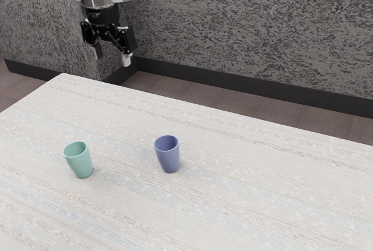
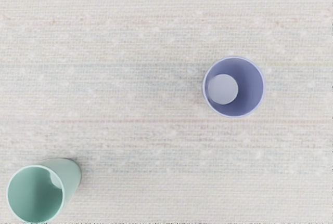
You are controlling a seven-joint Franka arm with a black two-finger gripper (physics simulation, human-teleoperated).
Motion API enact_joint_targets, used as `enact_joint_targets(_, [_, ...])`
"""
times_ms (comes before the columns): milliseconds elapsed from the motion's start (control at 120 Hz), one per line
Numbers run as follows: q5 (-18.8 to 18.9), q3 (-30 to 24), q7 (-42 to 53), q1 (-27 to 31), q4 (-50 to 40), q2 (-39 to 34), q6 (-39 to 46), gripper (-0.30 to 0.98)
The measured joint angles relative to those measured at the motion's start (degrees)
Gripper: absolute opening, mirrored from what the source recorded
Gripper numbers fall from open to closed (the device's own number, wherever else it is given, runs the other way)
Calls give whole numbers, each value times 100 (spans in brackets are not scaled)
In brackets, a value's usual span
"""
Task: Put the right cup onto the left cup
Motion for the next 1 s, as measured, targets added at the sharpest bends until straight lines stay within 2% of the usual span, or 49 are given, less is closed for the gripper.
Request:
enact_joint_targets(225, [-159, -104, 3, 64, -233, 349, 83, 69])
enact_joint_targets(525, [-250, -465, 7, -98, -850, 1098, 1350, 69])
enact_joint_targets(1000, [-499, -437, 31, 228, -2174, 1187, 2929, 69])
